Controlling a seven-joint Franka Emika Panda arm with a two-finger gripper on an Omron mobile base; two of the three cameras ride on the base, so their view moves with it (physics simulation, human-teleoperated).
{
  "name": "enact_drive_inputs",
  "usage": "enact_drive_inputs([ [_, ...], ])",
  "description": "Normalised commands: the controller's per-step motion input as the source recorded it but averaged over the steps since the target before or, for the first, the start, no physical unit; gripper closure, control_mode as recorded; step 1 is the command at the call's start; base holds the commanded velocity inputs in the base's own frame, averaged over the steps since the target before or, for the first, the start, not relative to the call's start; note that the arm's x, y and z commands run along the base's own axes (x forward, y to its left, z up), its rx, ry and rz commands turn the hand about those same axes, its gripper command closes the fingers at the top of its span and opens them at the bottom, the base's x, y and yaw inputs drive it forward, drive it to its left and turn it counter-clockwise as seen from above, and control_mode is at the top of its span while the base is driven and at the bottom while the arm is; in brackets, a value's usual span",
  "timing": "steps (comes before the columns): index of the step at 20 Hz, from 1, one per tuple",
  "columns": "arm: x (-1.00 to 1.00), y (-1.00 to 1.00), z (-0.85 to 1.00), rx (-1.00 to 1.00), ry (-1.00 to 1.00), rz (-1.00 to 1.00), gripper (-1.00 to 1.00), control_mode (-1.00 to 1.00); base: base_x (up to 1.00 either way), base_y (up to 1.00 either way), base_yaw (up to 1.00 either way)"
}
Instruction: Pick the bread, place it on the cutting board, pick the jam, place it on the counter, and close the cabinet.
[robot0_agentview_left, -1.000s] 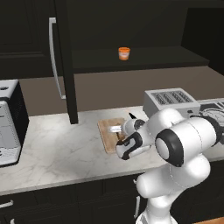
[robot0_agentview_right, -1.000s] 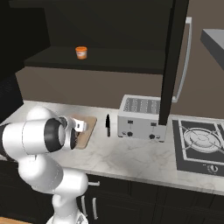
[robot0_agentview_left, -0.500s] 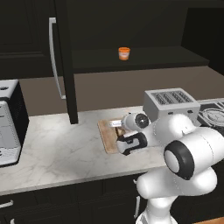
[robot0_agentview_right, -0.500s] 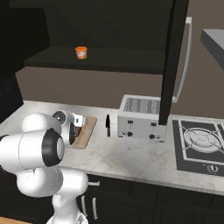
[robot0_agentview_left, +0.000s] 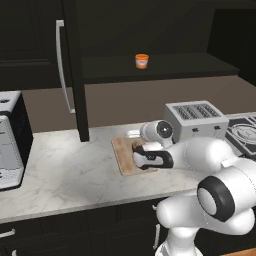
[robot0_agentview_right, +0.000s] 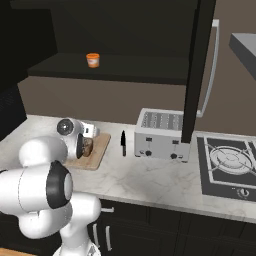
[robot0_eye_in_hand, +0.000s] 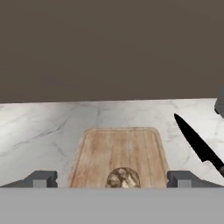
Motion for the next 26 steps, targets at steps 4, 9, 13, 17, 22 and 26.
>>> enact_drive_inputs([
  [4, -0.15, 0.0, 0.32, 0.0, 0.0, 0.0, -1.0, -1.0, 0.0, 0.0, 0.0],
  [9, -0.22, 0.0, 0.27, 0.0, 0.0, 0.0, -1.0, -1.0, 0.0, 0.0, 0.0],
  [13, -0.25, -0.01, 0.24, 0.0, 0.0, 0.01, -1.0, -1.0, 0.0, 0.0, 0.0],
  [17, -0.23, 0.0, 0.26, 0.0, 0.0, 0.01, -1.0, -1.0, 0.0, 0.0, 0.0],
  [22, -0.18, 0.0, 0.27, 0.0, 0.0, 0.02, -1.0, -1.0, 0.0, 0.0, 0.0],
  [26, -0.16, 0.0, 0.28, 0.0, 0.0, 0.02, -1.0, -1.0, 0.0, 0.0, 0.0],
])
